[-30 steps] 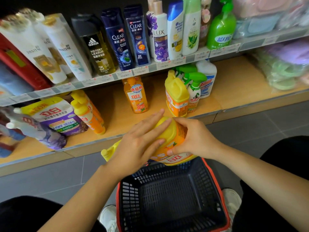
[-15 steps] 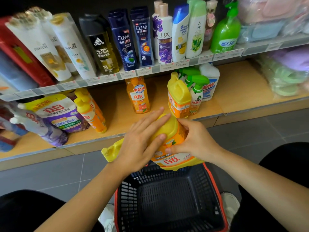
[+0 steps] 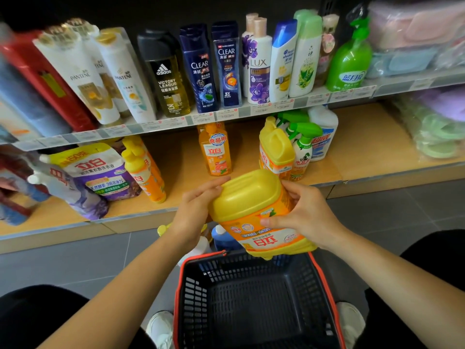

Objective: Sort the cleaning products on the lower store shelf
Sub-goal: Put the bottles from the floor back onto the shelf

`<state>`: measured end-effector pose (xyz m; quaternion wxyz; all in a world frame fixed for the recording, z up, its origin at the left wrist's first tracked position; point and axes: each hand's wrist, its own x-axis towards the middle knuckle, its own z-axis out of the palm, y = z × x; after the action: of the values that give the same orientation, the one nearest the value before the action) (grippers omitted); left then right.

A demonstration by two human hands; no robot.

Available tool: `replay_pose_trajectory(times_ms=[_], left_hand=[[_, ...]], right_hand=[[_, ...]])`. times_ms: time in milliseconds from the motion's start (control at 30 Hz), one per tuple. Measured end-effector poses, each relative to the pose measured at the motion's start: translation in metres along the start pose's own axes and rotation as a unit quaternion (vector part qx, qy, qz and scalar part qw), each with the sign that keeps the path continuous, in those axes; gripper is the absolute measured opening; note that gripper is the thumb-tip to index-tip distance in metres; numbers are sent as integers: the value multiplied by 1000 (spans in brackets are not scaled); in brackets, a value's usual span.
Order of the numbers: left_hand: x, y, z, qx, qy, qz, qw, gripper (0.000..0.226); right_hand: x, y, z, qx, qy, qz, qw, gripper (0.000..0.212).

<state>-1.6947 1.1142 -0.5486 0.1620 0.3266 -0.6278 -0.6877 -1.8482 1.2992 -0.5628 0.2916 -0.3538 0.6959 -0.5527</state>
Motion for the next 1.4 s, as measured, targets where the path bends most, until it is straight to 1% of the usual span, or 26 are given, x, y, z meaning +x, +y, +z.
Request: replay_pose_trajectory(times_ms=[67,133,233,300,433,500,633,700,733,767,833,867,933,1000,1067,1100,1167,1233,1333,1400], left_hand=[[-2,1,0,-3,8,11,1000,31],[-4,-2,1,15,2,55,998,32],[-9,-6,2,29,-49,117,992,46],[-10,-8,1,56,-64,163,983,50],[-11,-12,2,109,-64,250,960,52],[-11,-13,2,137,-65,277,949,53],[-8,-16,0,221,-44,338,914,52],[-6,-22,0,220,-29,352,909,55],[-7,-25,1,203,-26,343,917,59],[-7,-29,2,173,-25,317,932,64],[-9,-36,5,101,-36,224,969,71],[-10,-41,5,89,-47,172,980,70],[-8,-56,4,106,-86,81,987,58],[-9,-66,3,106,-139,-5,985,45],[-11,-74,4,80,-169,-81,979,50],[-11,-77,4,58,-169,-100,979,53],[-10,-80,4,-9,-147,-99,984,51],[-9,-76,1,-64,-111,-74,989,47],[-7,-69,-4,-96,-44,-33,994,39],[-7,-63,-4,-118,-19,-27,992,41]], right_hand=[[0,1,1,7,-4,-6,1000,73],[1,2,1,20,-1,-11,1000,73],[3,2,-1,44,7,-16,999,71],[4,2,-2,57,6,-16,998,71],[5,3,-1,76,10,-16,997,70],[5,4,-1,85,9,-16,996,70],[6,6,0,105,10,-11,994,68],[8,8,0,131,14,-1,991,65],[8,8,0,152,21,5,988,63],[9,8,-1,172,30,11,985,61],[11,7,-3,204,53,21,977,61],[12,6,-5,219,62,25,973,61],[14,3,-7,248,75,31,965,60],[16,1,-9,273,88,43,957,56],[18,0,-10,293,94,50,950,52],[20,0,-9,304,94,52,947,49],[24,1,-8,333,91,59,937,45],[30,2,-6,358,90,55,928,49],[41,3,2,380,87,43,920,58],[48,6,9,401,81,50,911,57]])
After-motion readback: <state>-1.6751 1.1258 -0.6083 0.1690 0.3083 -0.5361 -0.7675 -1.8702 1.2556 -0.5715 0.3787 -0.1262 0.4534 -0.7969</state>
